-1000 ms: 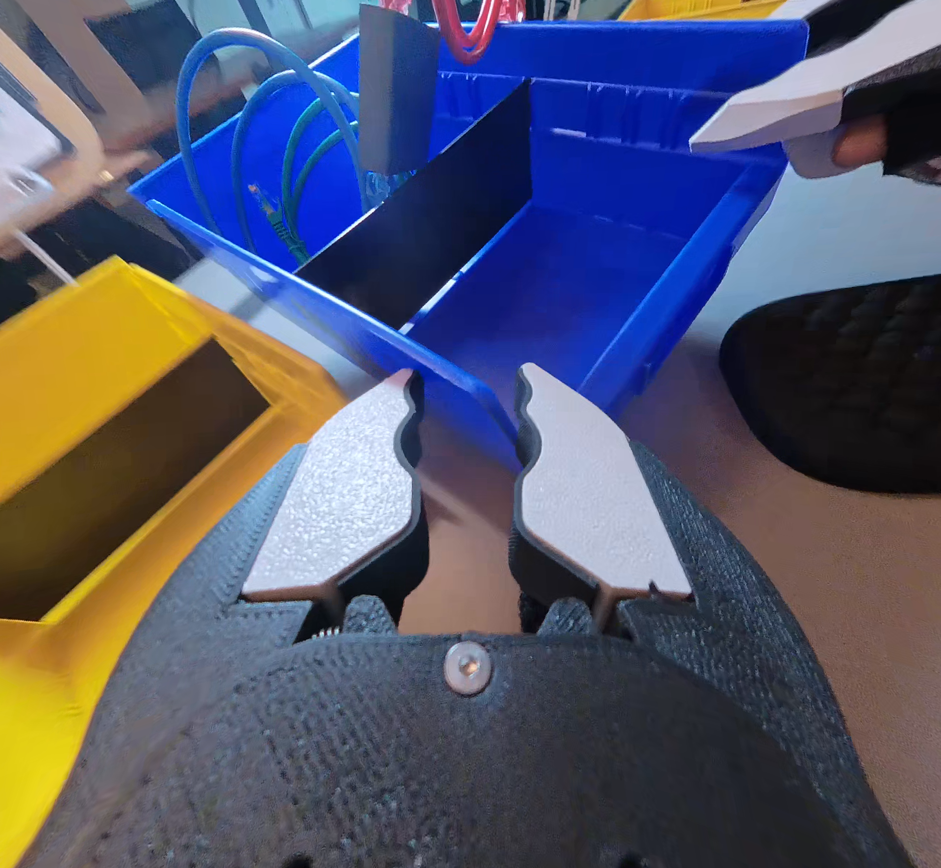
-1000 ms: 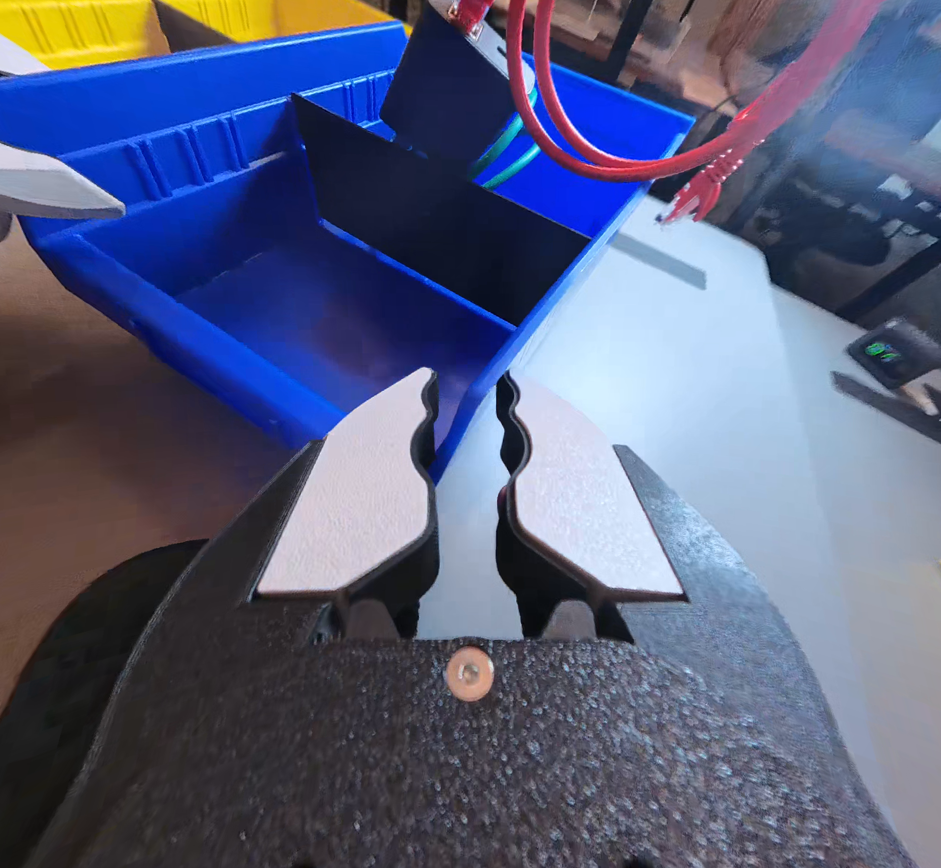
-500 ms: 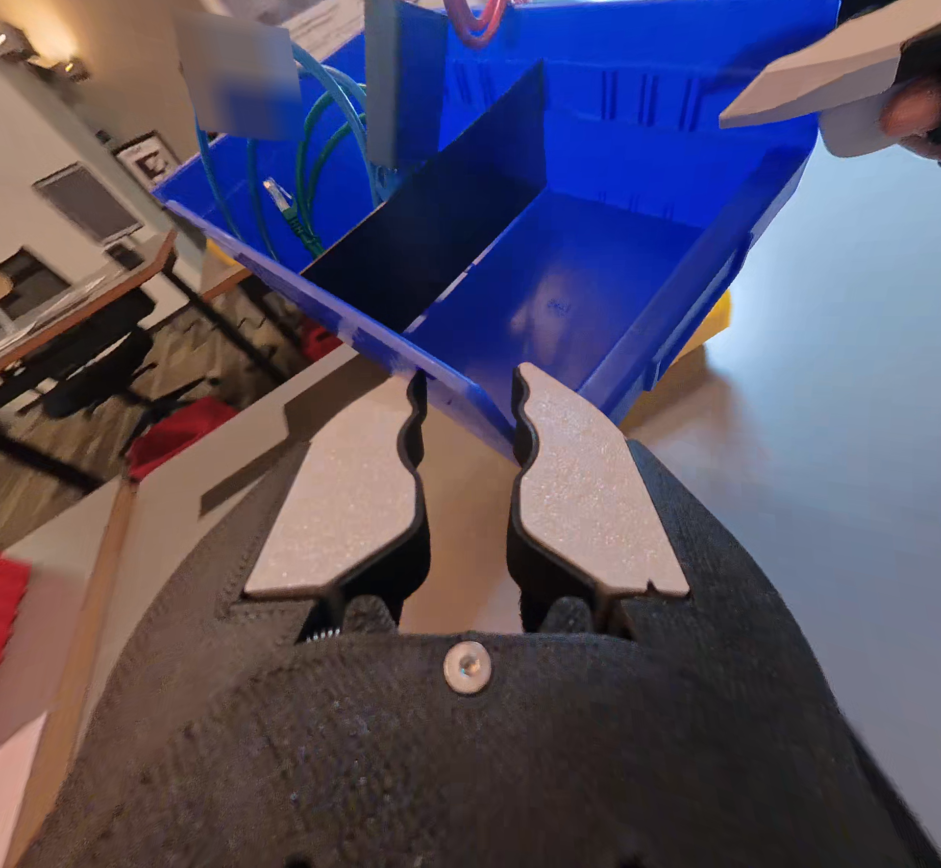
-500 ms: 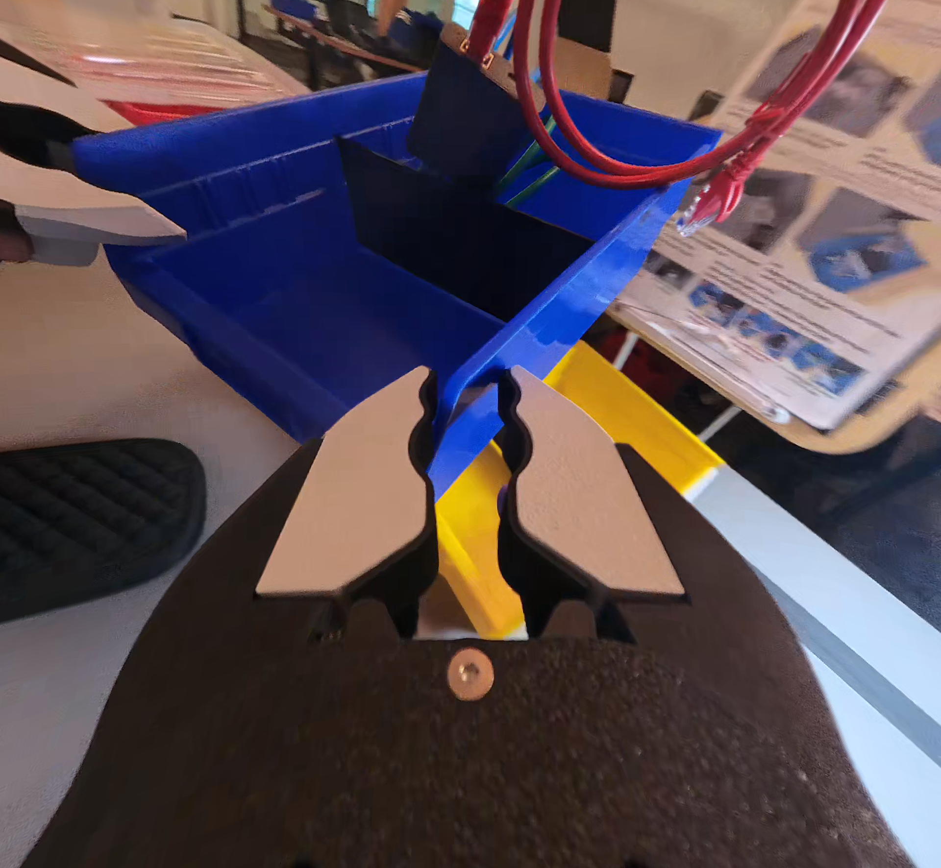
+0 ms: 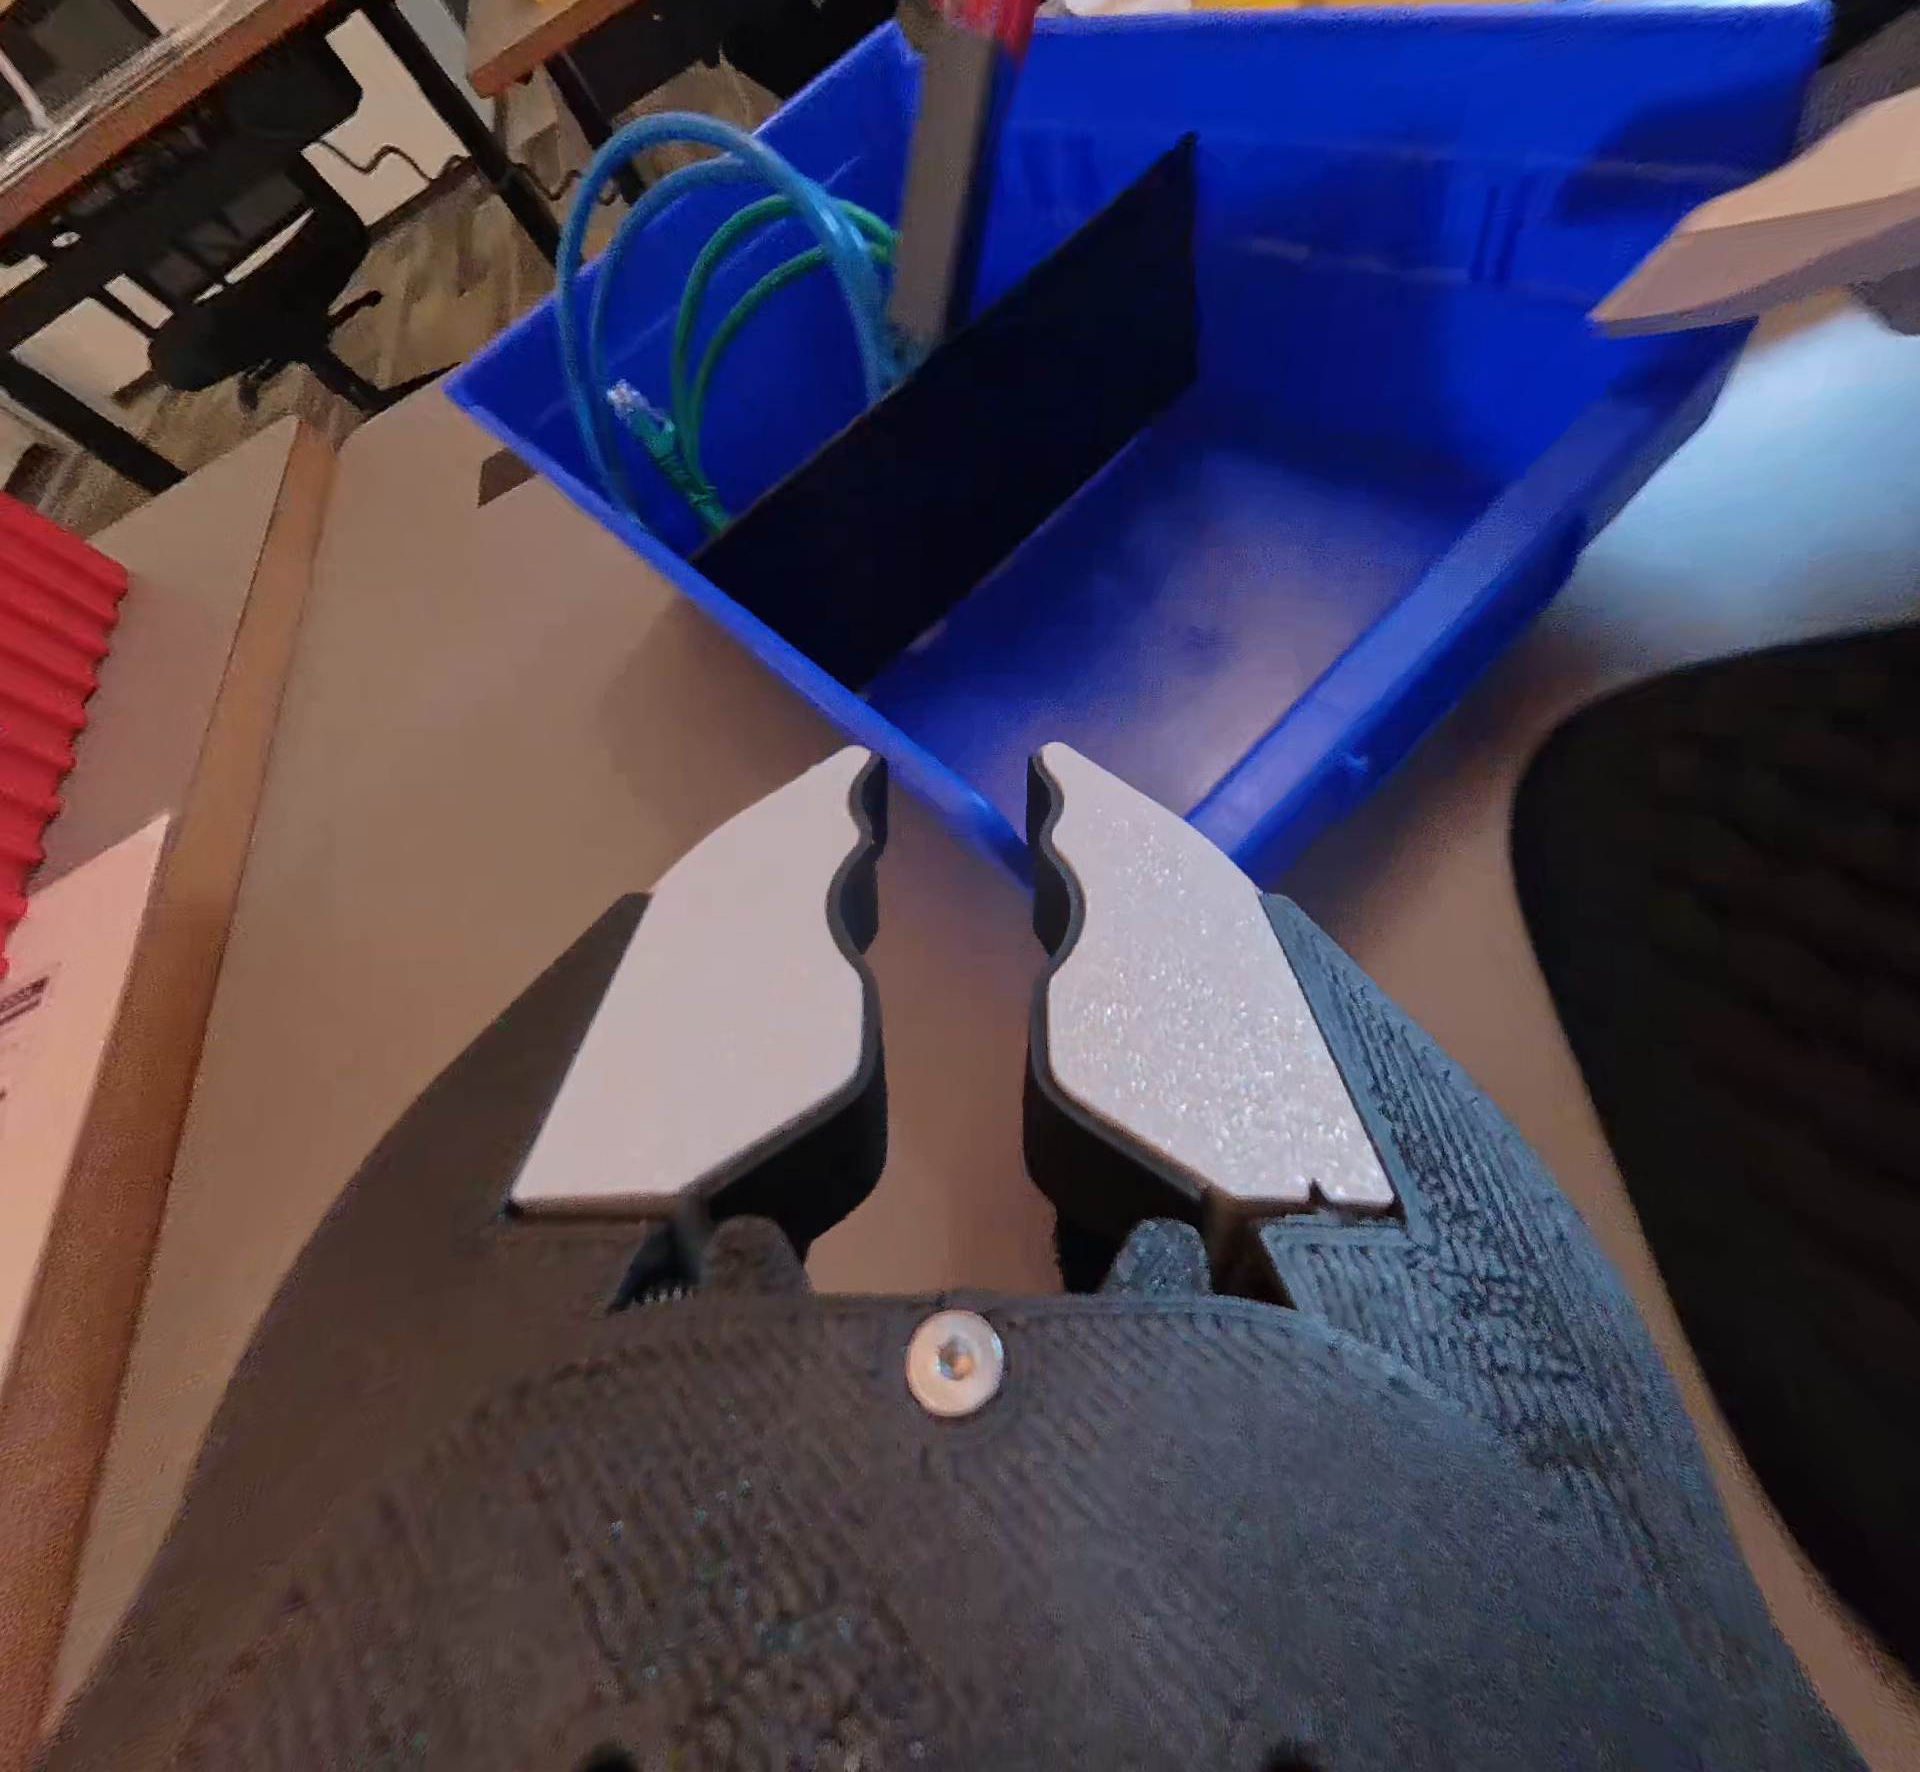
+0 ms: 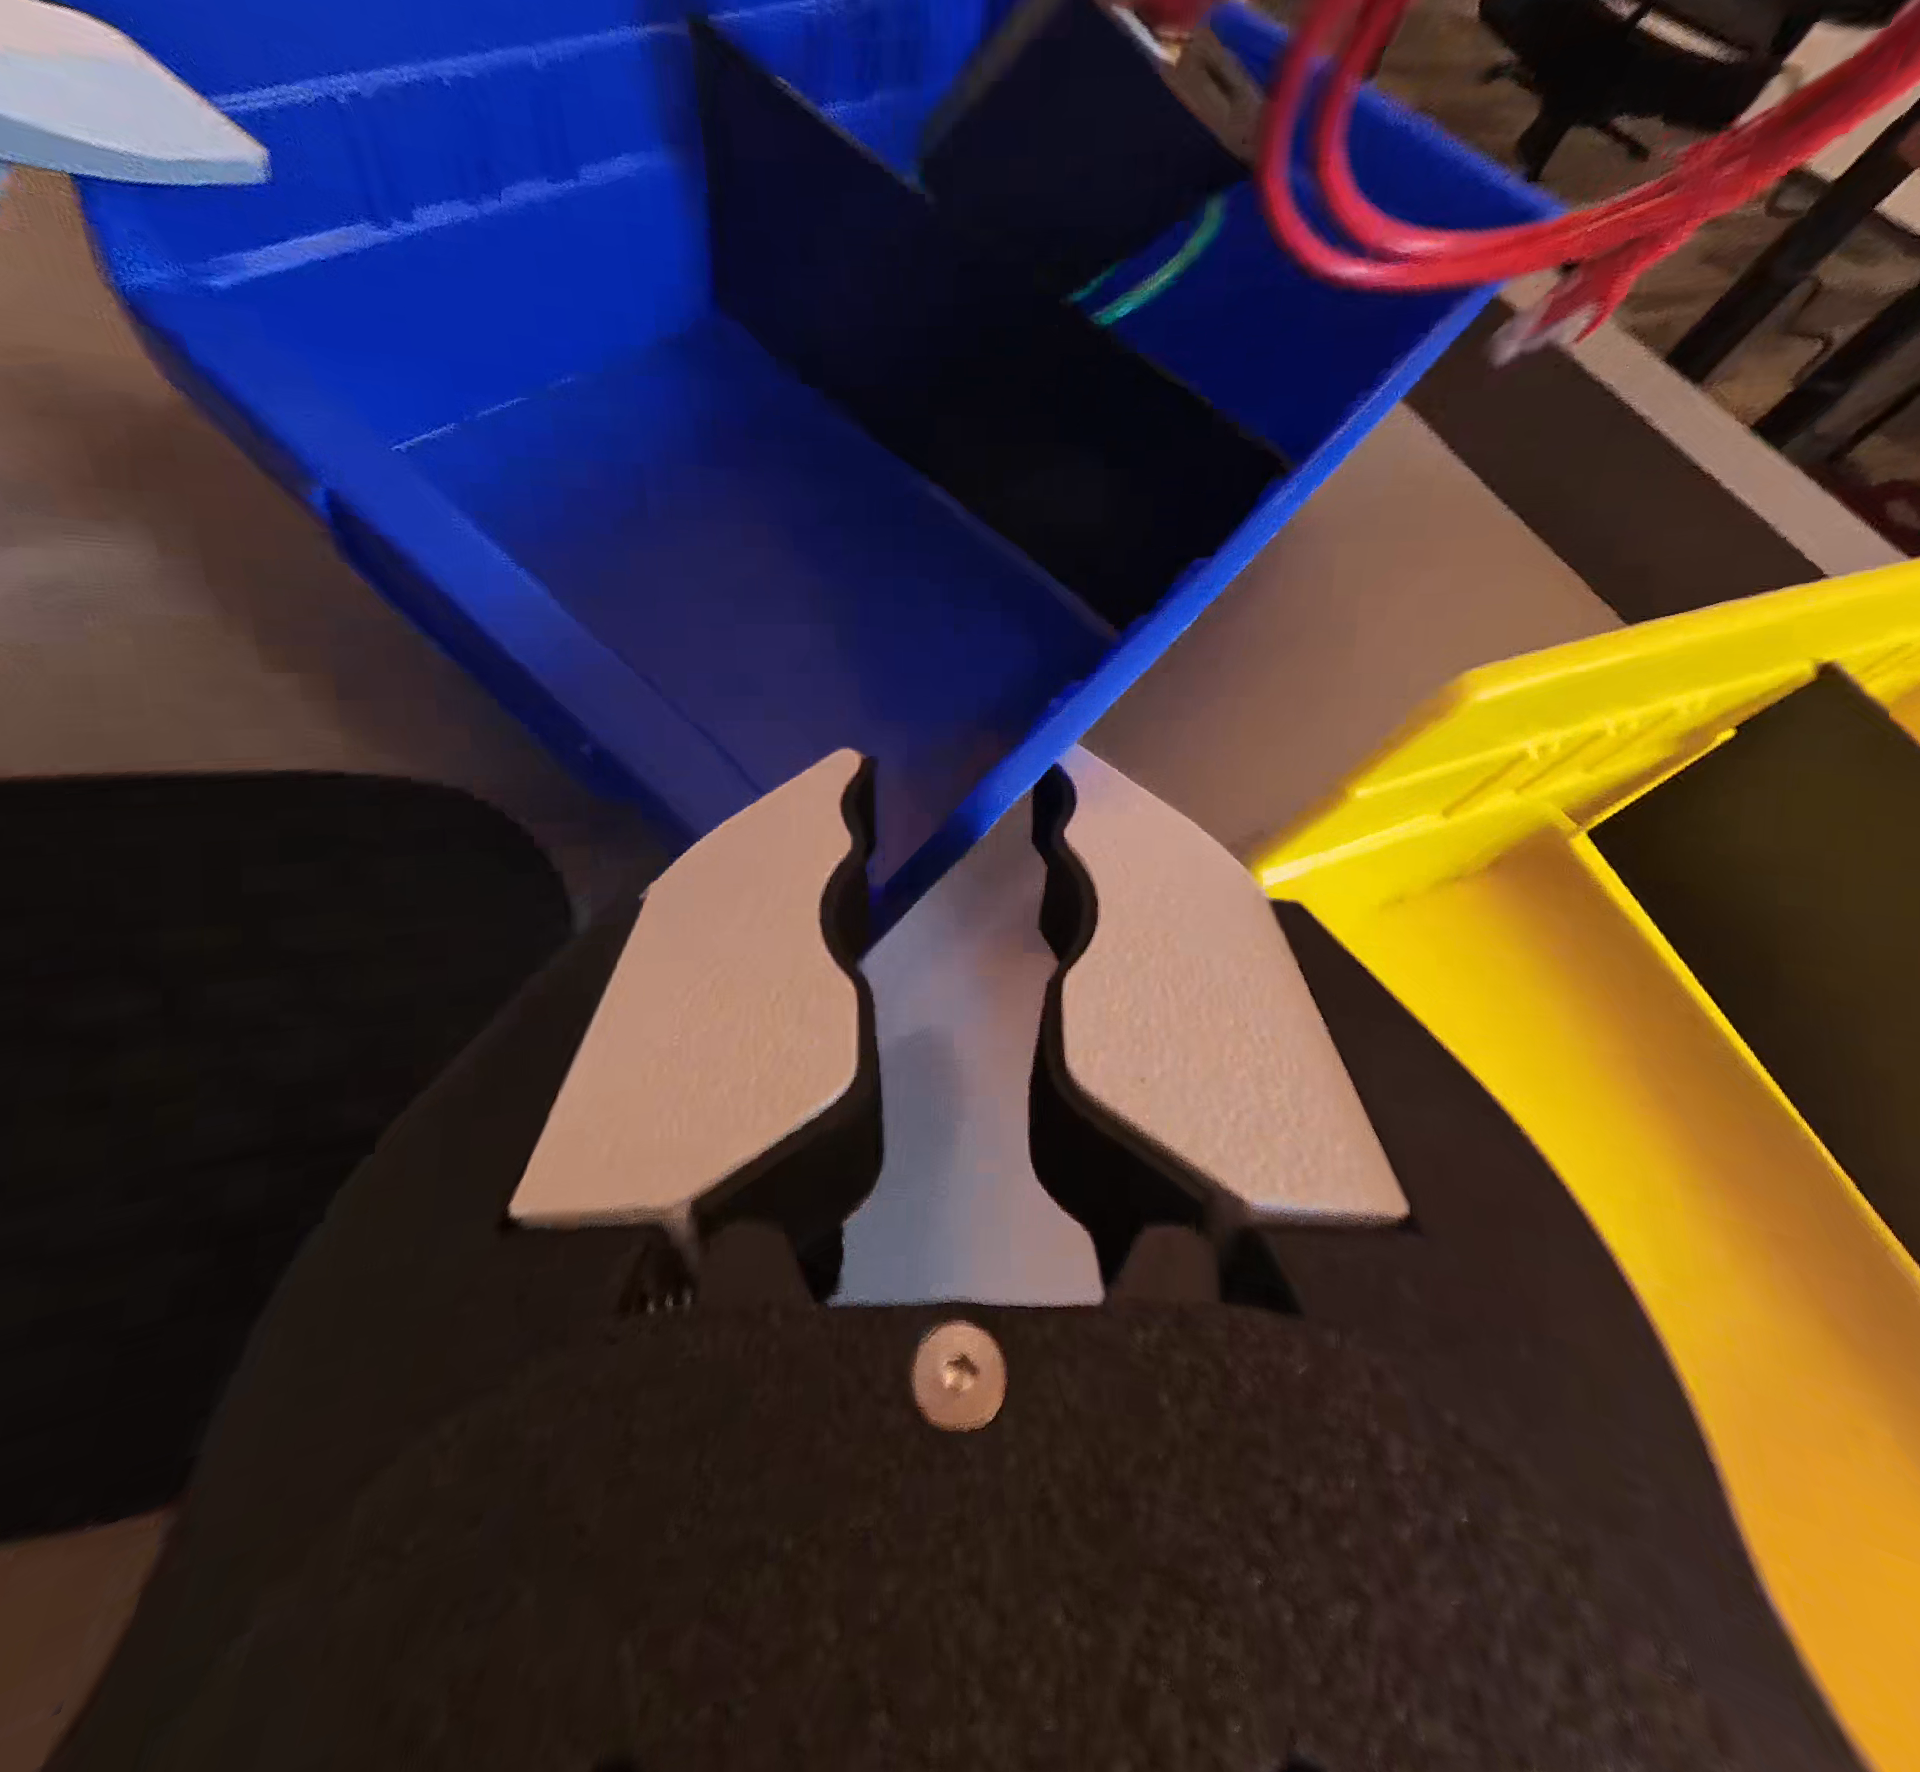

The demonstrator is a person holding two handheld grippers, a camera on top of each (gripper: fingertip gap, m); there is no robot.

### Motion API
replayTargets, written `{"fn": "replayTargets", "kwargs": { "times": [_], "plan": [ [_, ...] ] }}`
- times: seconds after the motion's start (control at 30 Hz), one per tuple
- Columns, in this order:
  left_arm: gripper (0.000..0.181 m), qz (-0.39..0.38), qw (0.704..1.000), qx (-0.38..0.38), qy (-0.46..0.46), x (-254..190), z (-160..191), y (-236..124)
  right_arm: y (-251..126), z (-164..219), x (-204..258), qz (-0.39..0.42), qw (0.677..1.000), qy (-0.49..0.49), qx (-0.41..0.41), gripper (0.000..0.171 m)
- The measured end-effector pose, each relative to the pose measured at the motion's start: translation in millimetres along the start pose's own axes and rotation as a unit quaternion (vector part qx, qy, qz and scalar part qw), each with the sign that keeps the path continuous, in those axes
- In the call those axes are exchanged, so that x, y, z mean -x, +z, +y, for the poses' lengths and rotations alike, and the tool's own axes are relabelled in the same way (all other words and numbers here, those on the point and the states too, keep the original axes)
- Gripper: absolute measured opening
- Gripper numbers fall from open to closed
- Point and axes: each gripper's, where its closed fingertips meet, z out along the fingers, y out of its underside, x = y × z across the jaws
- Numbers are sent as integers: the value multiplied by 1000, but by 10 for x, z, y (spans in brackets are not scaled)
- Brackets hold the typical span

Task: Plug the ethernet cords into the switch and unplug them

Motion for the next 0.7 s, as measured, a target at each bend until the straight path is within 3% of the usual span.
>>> {"fn": "replayTargets", "kwargs": {
  "times": [0.13, 0.3, 0.47, 0.57, 0.7],
  "plan": [
    [64, -44, 997, -47, -36, 151, -168, 153, -267, 11, -142, 12, 999, -29, 5, 53],
    [64, -45, 993, -105, 25, 31, -655, -70, -575, 253, -418, 25, 992, -90, 83, 70],
    [71, 24, 994, -29, 105, -485, -598, 119, -562, 831, -777, 54, 953, -177, 238, 84],
    [71, 81, 989, -3, 127, -796, -507, 265, -506, 958, -879, 61, 945, -186, 264, 79],
    [75, 125, 979, 33, 156, -1111, -368, 502, -490, 1085, -1087, 75, 933, -187, 298, 39]
  ]
}}
